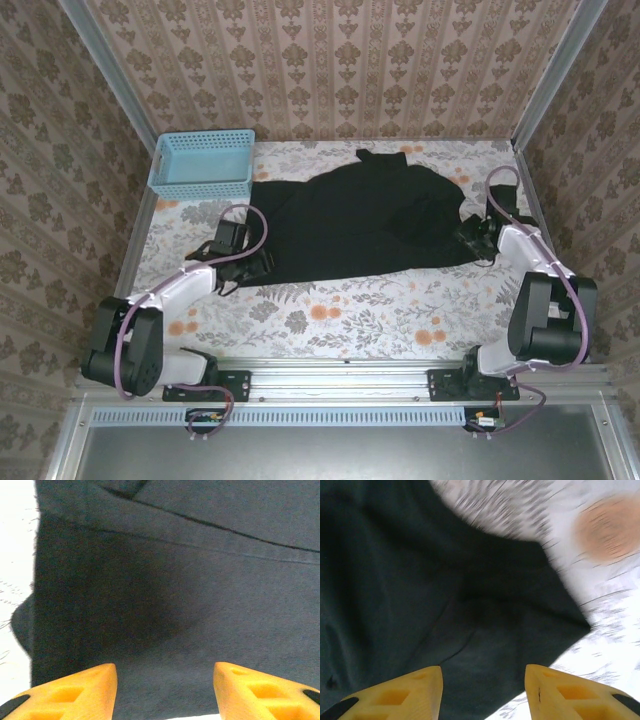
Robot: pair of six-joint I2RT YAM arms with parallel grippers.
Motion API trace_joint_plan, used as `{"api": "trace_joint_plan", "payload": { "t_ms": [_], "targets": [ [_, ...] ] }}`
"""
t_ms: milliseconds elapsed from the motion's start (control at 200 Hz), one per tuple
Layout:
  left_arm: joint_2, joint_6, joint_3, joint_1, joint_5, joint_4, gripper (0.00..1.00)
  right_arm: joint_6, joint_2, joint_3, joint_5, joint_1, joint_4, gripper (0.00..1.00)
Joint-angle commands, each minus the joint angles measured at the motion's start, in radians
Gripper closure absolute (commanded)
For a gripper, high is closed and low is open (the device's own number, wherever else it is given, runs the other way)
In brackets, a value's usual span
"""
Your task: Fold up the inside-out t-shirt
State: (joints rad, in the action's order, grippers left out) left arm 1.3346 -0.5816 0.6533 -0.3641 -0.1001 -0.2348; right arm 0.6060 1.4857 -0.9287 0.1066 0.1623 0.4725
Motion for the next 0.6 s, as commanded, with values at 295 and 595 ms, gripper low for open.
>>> {"api": "trace_joint_plan", "payload": {
  "t_ms": [295,595],
  "targets": [
    [0.113,0.009,0.002,0.075,-0.011,0.032,0.45,0.118,0.195,0.017,0.015,0.042,-0.067,0.45],
    [0.07,0.028,-0.003,0.083,-0.026,0.009,0.44,0.065,0.158,-0.003,-0.015,0.07,-0.058,0.41]
  ]
}}
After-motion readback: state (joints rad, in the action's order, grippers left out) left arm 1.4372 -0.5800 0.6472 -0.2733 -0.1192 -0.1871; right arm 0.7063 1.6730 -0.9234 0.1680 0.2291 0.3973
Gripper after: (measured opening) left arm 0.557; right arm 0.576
